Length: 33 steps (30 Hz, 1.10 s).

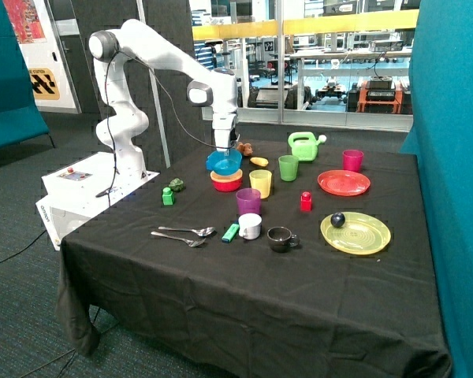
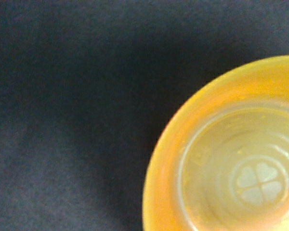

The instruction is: Stack the bowls

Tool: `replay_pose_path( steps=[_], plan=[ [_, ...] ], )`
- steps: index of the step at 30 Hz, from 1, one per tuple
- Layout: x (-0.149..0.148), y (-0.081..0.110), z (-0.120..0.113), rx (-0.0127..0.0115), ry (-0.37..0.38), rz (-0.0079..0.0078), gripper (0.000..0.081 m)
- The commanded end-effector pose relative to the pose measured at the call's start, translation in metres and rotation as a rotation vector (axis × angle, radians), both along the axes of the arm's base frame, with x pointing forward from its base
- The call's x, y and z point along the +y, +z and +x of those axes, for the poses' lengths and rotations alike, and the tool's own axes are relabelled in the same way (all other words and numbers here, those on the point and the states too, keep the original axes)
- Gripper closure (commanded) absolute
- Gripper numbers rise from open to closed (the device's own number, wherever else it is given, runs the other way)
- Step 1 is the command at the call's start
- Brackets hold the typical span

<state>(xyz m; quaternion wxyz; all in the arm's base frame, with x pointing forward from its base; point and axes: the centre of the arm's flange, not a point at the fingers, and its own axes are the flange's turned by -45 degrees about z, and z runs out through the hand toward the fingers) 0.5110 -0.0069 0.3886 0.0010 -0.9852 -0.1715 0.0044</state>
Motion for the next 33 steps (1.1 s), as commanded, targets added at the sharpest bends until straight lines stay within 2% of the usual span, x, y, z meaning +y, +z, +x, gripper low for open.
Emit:
replay_pose_path(
  steps=[1, 33],
  plan=[
    [0.01, -0.003, -0.01, -0.009, 0.017, -0.0004, 0.0808],
    [0.018, -0.031, -0.008, -0.009, 0.015, -0.0004, 0.0808]
  ],
)
